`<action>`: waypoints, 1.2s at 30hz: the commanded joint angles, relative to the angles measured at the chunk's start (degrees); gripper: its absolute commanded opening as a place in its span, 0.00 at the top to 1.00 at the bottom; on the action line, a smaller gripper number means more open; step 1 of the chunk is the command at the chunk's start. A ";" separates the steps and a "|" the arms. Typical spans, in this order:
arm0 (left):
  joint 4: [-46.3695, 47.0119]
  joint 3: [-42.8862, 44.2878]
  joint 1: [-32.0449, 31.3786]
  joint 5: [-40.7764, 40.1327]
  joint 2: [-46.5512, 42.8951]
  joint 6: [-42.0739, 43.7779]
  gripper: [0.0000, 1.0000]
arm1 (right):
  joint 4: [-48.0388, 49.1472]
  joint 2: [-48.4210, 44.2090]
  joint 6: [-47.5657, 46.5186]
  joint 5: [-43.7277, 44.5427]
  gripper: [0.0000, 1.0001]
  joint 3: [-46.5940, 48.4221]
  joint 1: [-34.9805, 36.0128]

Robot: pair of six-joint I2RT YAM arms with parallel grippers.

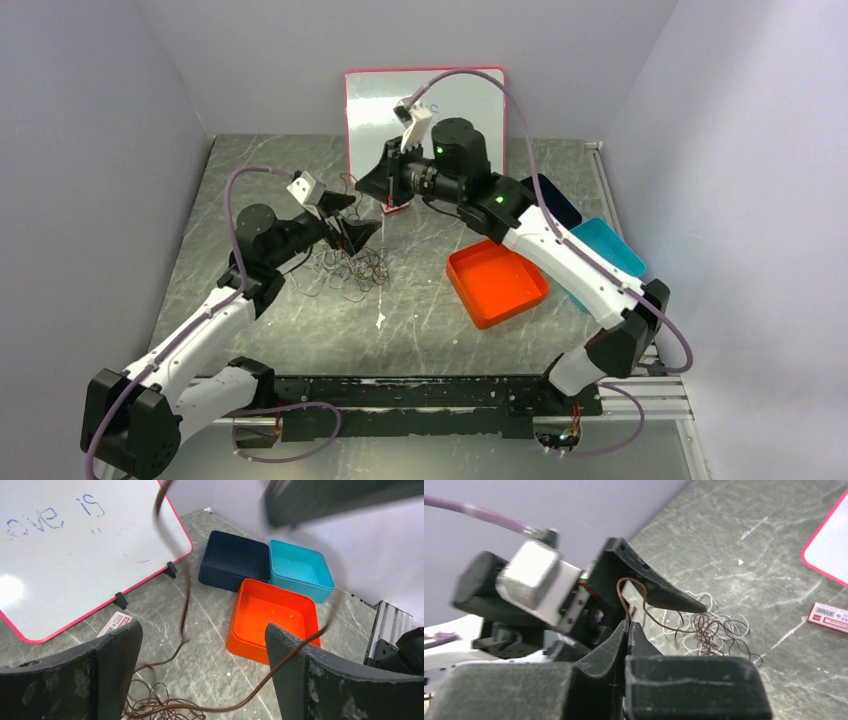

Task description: Untangle the cables

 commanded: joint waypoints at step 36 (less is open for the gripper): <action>13.87 -14.02 -1.95 -6.16 15.85 -7.52 0.61 | 9.52 -13.76 -2.33 10.23 1.00 6.92 0.41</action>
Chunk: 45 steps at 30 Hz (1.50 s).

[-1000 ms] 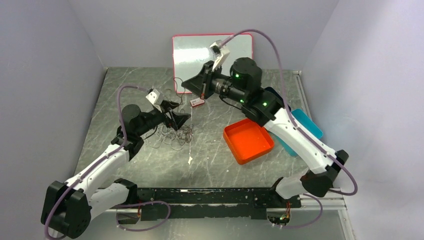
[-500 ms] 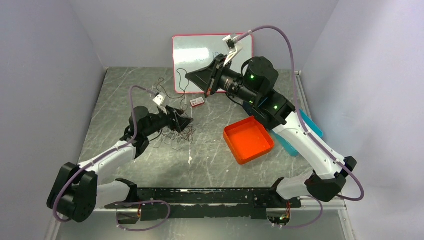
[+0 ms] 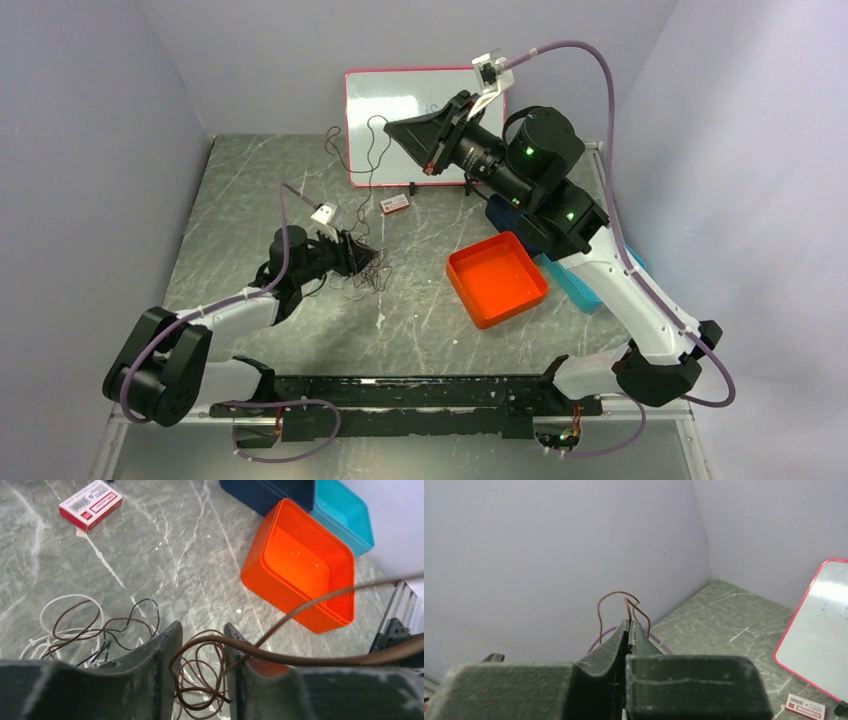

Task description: Untangle the cables

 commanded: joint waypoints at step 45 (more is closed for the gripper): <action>-22.34 3.57 -0.33 -19.57 -7.80 -3.85 0.92 | -32.33 -13.41 -7.11 53.39 1.00 -12.60 -0.05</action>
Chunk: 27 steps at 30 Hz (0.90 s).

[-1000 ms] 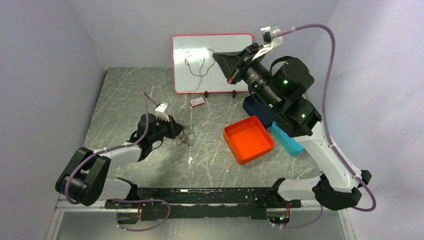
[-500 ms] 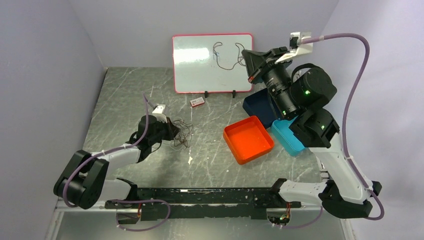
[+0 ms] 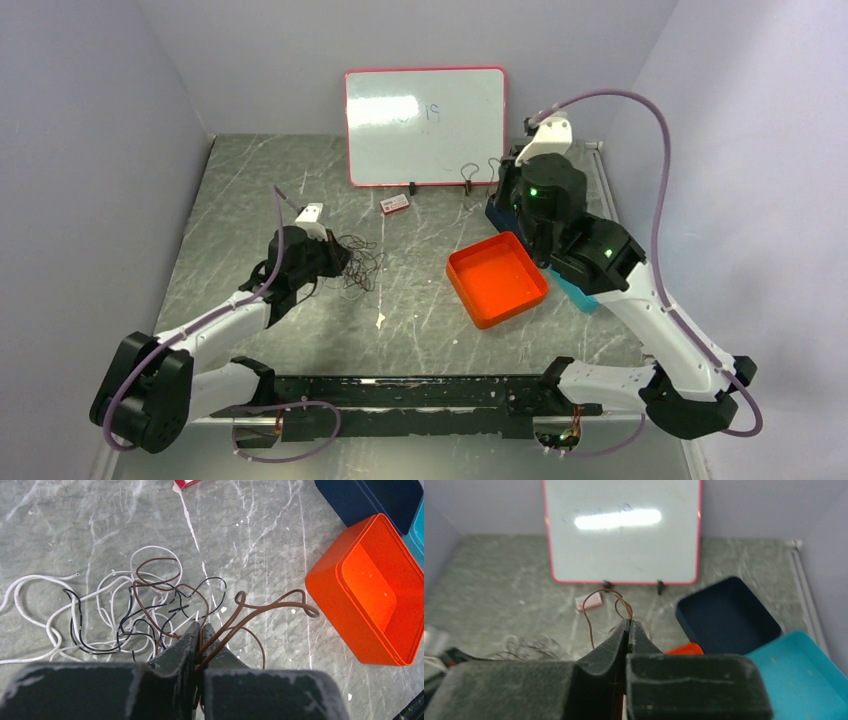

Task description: Untangle the cables

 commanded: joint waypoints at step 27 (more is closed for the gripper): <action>-11.74 5.93 -0.27 -3.21 -4.74 0.08 0.93 | -22.42 7.05 19.07 -3.18 1.00 -19.61 -6.54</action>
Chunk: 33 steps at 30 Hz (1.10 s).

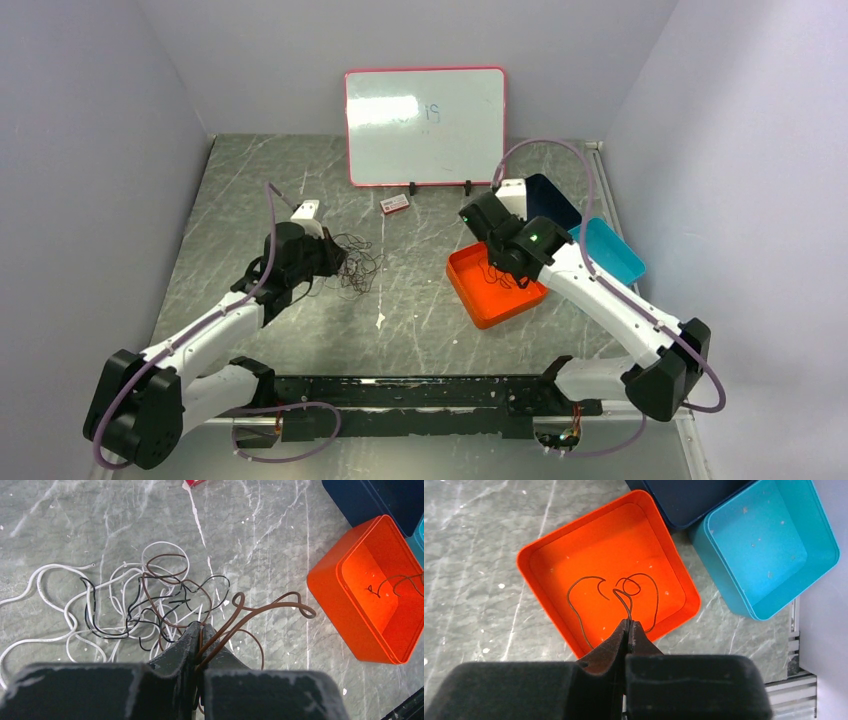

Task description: Untangle the cables

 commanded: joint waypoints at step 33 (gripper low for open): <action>-0.49 1.41 -0.29 2.74 -1.59 1.21 0.89 | 40.53 -5.25 -11.68 -49.67 0.54 -11.80 -12.88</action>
